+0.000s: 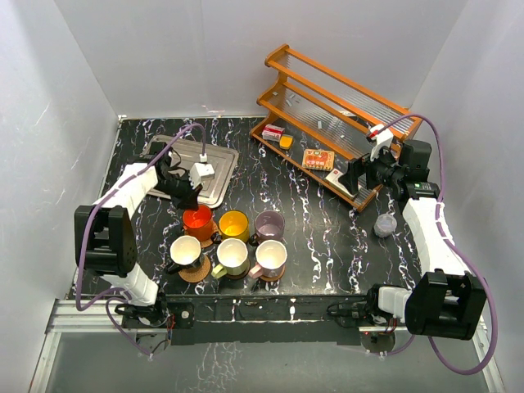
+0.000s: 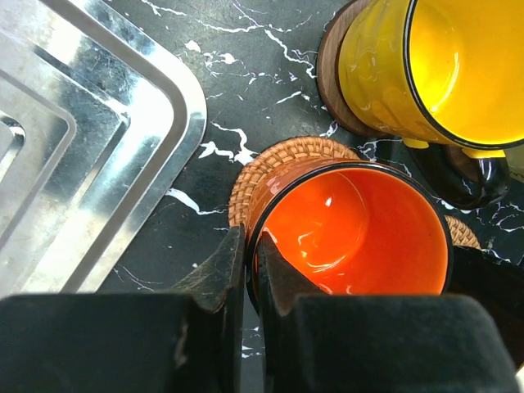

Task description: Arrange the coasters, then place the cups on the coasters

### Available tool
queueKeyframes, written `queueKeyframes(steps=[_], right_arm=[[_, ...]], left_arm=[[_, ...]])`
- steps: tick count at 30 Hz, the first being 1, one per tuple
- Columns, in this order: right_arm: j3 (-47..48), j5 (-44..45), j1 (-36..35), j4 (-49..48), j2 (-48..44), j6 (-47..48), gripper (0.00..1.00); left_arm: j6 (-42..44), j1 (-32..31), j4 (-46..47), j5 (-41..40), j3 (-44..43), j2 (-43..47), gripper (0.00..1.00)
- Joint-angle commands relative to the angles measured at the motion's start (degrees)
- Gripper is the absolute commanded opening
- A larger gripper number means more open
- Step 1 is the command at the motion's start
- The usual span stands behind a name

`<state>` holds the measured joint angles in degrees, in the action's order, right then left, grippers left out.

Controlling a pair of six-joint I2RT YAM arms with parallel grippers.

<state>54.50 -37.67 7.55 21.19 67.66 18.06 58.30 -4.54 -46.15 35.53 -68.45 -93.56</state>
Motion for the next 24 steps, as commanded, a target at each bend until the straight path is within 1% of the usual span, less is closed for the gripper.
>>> queueKeyframes(steps=[1,6,24], right_arm=[[-0.1,-0.2,-0.2,-2.9,0.1,0.0,0.98],[-0.1,-0.2,-0.2,-2.9,0.1,0.0,0.98],[-0.2,0.0,-0.2,-3.0,0.0,0.3,0.98]], left_arm=[[-0.8,-0.5,-0.1,3.1,0.5,2.5,0.00],[-0.8,-0.7,0.5,2.0,1.5,3.1,0.00],[-2.3,-1.2,1.3,2.1,2.9,5.5,0.00]])
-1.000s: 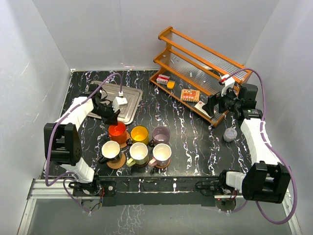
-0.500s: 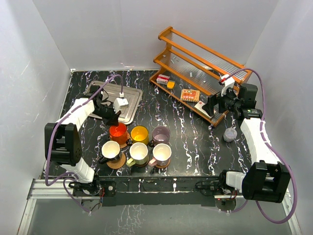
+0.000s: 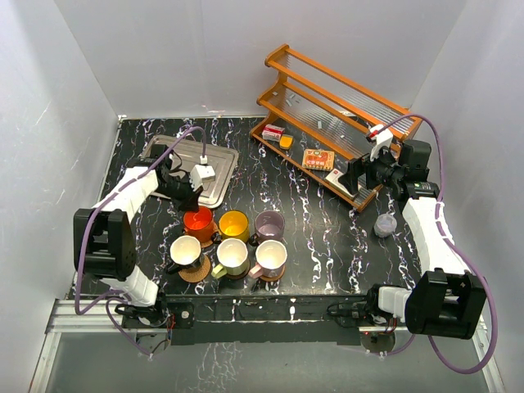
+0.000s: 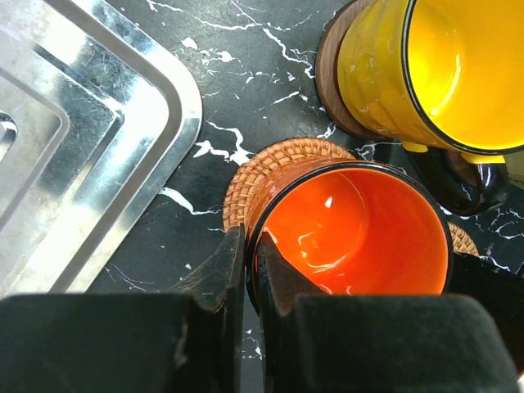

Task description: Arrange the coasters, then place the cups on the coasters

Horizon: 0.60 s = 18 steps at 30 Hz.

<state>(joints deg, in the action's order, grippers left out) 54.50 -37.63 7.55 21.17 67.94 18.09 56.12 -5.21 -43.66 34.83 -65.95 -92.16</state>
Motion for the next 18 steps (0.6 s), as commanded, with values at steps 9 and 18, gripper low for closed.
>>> queueKeyframes(steps=[9,18], right_arm=[[-0.3,0.0,-0.2,-3.0,-0.3,0.2,0.98],[-0.3,-0.1,-0.2,-3.0,-0.3,0.4,0.98]], left_arm=[[-0.3,-0.7,0.5,1.3,2.6,4.9,0.00],[-1.0,-0.8,2.0,0.6,4.6,6.4,0.10]])
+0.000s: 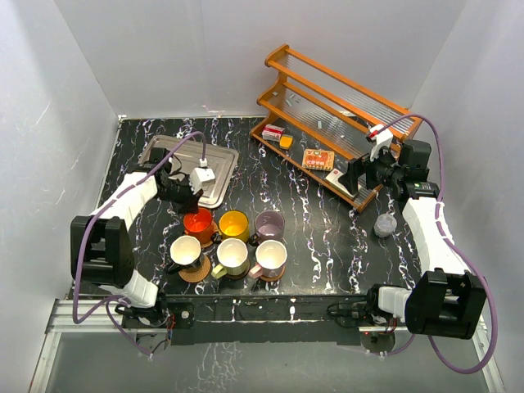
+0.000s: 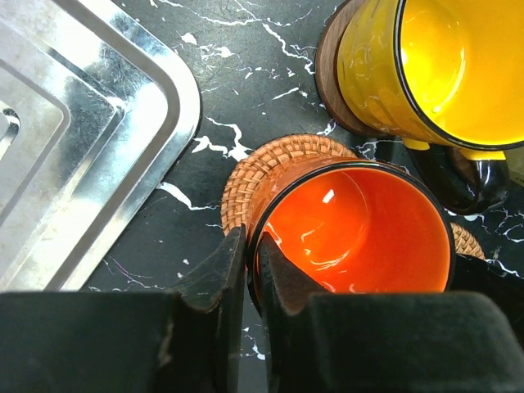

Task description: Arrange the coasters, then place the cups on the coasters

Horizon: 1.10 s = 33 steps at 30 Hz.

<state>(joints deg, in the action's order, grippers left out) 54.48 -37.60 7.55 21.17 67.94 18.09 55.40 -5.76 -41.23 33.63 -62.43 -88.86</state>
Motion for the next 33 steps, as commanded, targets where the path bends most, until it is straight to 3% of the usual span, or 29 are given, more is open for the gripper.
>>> queueKeyframes(steps=[1,16,21,28,33], right_arm=[[-0.3,-0.1,-0.2,-3.0,-0.3,0.4,0.98],[-0.2,-0.3,-0.2,-3.0,-0.3,0.2,0.98],[0.5,-0.3,-0.2,-2.7,-0.3,0.0,0.98],[5.1,1.2,-0.6,-0.7,-0.8,0.0,0.98],[9.3,3.6,-2.4,2.5,0.8,1.9,0.98]], left_arm=[[-0.3,-0.2,-0.4,1.7,1.3,3.2,0.11],[-0.3,-0.2,-1.1,0.0,0.5,4.8,0.29],[-3.1,-0.2,0.3,-2.3,-1.2,8.0,0.41],[-16.5,-0.2,10.4,-8.9,-2.3,14.0,0.86],[-25.4,-0.1,18.9,-17.2,-2.1,15.5,0.99]])
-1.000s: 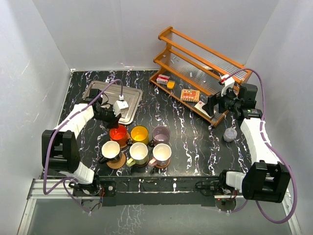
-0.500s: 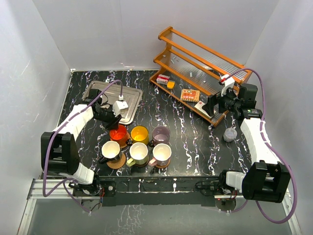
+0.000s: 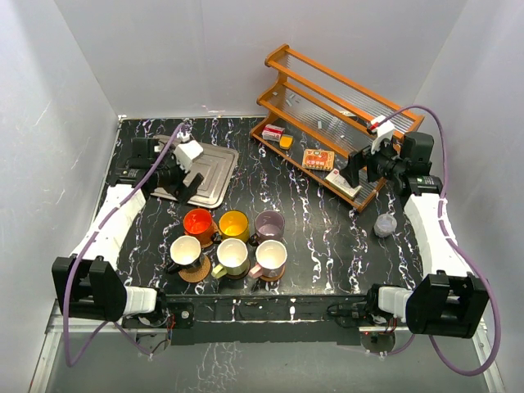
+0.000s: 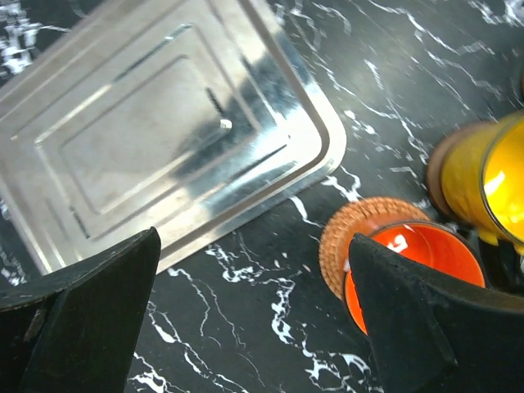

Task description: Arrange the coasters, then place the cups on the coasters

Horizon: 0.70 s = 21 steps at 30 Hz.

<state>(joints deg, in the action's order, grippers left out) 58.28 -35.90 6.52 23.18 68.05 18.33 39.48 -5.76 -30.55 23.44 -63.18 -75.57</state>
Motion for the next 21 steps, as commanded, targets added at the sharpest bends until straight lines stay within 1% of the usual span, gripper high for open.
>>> queueKeyframes(steps=[1,6,11,15,17,21], right_arm=[[6.0,2.3,-1.7,1.0,0.9,1.9,0.98],[8.6,5.4,-4.1,2.2,2.0,2.3,0.98],[12.6,10.9,-8.4,3.8,4.5,2.2,0.98],[16.4,17.4,-10.8,5.5,7.1,1.7,0.98],[19.0,20.7,-11.0,7.2,8.6,0.8,0.98],[25.5,26.4,-11.0,12.5,12.3,-1.5,0.98]], left_arm=[[-11.1,-0.1,9.9,-9.4,-1.0,2.5,0.99],[-18.4,-0.1,17.0,-20.1,1.5,3.5,0.99],[-18.8,-0.1,20.8,-24.2,3.0,3.8,0.99],[-19.8,-0.1,23.5,-30.1,2.0,3.2,0.99],[-20.1,-0.1,23.7,-31.4,0.8,2.7,0.99],[-22.0,0.8,23.2,-31.4,-1.4,1.4,0.99]])
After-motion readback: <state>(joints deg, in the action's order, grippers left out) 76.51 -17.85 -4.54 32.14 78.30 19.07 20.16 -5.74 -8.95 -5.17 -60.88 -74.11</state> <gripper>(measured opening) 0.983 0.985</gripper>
